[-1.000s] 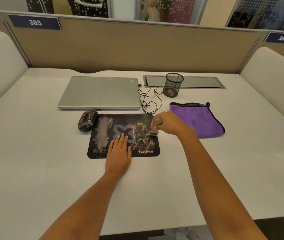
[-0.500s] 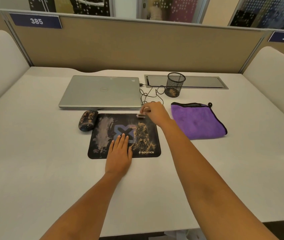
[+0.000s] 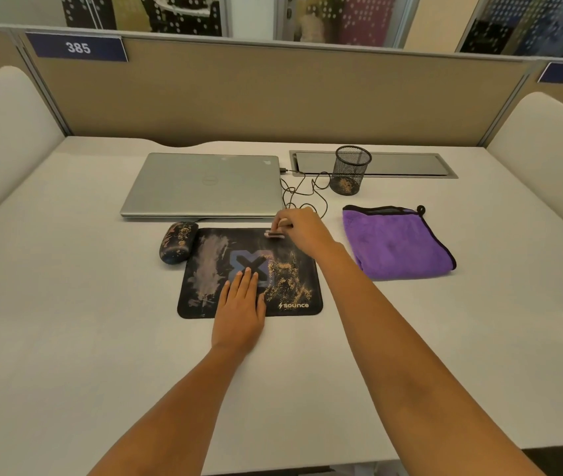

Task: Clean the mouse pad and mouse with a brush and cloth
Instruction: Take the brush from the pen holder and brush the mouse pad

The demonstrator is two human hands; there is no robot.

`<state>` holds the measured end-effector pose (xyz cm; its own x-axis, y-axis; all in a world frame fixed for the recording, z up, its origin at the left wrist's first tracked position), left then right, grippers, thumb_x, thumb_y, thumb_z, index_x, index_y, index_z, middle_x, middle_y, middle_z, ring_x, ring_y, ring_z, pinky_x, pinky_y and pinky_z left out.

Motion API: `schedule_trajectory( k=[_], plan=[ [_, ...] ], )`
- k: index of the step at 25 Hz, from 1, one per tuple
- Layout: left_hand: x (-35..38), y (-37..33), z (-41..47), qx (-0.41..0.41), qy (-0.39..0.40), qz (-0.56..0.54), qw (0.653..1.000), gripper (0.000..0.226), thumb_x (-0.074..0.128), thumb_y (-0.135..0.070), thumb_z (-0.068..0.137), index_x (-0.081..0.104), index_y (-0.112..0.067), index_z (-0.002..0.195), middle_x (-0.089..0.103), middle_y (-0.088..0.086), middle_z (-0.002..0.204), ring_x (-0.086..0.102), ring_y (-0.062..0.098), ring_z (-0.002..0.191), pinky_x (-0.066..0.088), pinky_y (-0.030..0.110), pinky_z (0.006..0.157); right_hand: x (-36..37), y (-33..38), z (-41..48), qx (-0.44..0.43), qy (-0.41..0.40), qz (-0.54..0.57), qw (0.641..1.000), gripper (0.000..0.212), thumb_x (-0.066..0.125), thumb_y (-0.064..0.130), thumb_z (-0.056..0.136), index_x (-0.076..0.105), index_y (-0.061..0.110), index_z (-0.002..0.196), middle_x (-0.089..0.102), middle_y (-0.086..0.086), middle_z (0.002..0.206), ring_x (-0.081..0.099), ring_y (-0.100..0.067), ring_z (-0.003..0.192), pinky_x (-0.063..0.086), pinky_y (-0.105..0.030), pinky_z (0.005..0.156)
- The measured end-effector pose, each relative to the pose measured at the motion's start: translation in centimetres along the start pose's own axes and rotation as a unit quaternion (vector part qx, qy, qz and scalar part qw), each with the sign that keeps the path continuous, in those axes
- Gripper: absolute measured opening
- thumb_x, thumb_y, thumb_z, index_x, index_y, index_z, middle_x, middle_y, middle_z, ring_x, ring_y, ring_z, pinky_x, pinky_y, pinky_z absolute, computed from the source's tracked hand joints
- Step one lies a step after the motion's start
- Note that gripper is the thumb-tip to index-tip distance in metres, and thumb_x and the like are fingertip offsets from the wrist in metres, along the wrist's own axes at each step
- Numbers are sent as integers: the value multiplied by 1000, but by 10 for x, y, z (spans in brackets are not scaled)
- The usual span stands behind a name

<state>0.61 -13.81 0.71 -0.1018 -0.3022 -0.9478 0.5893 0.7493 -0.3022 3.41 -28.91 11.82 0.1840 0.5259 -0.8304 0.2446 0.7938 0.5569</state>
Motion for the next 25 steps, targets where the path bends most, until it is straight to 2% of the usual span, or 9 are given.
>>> schedule_trajectory(
  k=[5, 6, 10, 14, 16, 20, 21, 23, 25],
  plan=[
    [0, -1, 1, 1, 0, -5, 1000, 78, -9, -49, 81, 17, -15, 146, 16, 2, 155, 6, 16, 144, -3, 31, 115, 6, 19, -5, -33, 141, -56, 988, 20, 62, -2, 82, 73, 12, 91, 68, -8, 106, 62, -22, 99, 50, -32, 86],
    [0, -1, 1, 2, -1, -7, 1000, 78, -9, -49, 81, 17, -15, 146, 17, 2, 155, 6, 16, 144, -3, 31, 115, 1, 22, -4, -38, 139, -53, 988, 20, 62, -2, 81, 73, 12, 90, 68, -7, 105, 62, -21, 97, 50, -30, 83],
    [0, -1, 0, 0, 4, 5, 1000, 78, -11, -48, 80, 16, -16, 146, 14, 1, 155, 4, 15, 144, -5, 30, 114, -7, 24, 12, -25, 29, -4, 999, 19, 56, -2, 86, 71, 10, 89, 70, -11, 102, 65, -24, 95, 49, -28, 81],
    [1, 0, 1, -3, -1, 13, 1000, 77, -9, -47, 81, 17, -15, 146, 16, 2, 155, 6, 15, 144, -4, 30, 114, 16, 29, 18, -25, 18, -12, 999, 21, 52, 0, 89, 70, 9, 91, 70, -15, 104, 66, -28, 99, 53, -39, 88],
    [1, -1, 1, -2, -1, 15, 1000, 77, -9, -47, 81, 17, -15, 146, 16, 1, 155, 6, 15, 144, -5, 29, 114, 19, 38, 15, -42, 47, -38, 997, 21, 52, 0, 89, 71, 8, 92, 69, -15, 106, 64, -29, 100, 53, -39, 87],
    [0, -1, 0, 1, 1, 5, 1000, 76, -9, -48, 81, 15, -15, 146, 15, 1, 155, 5, 15, 144, -6, 29, 114, 12, 43, 0, -47, 189, -46, 980, 18, 61, -1, 83, 72, 10, 92, 68, -5, 101, 61, -18, 91, 50, -29, 76],
    [0, -1, 1, 1, 1, 4, 1000, 76, -9, -48, 81, 14, -16, 146, 14, 1, 155, 5, 15, 144, -6, 29, 114, 6, 41, 1, -43, 177, -34, 983, 17, 62, 0, 83, 72, 10, 92, 67, -5, 101, 60, -17, 91, 48, -28, 74],
    [0, -1, 0, 2, 1, 5, 1000, 77, -10, -48, 81, 14, -16, 146, 14, 1, 155, 4, 15, 144, -6, 29, 114, -6, 35, 8, -37, 92, -6, 995, 17, 60, 0, 84, 72, 10, 92, 67, -8, 104, 60, -19, 94, 45, -28, 76],
    [1, 0, 0, 1, 3, 7, 1000, 77, -10, -49, 81, 14, -16, 146, 14, 1, 155, 4, 15, 144, -7, 29, 114, -3, 27, 12, -16, 41, 28, 999, 16, 59, 0, 86, 71, 9, 91, 69, -11, 106, 63, -24, 100, 51, -32, 83]
  ],
)
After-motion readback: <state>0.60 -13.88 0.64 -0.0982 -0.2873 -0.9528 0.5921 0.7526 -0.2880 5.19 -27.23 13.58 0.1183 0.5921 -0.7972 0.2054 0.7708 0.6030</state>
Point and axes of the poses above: each hand's wrist, its own z-axis towards the middle knuckle, its own x-axis out of the palm, y = z × x, the point moved 8 cm from there along z, towards the middle knuckle
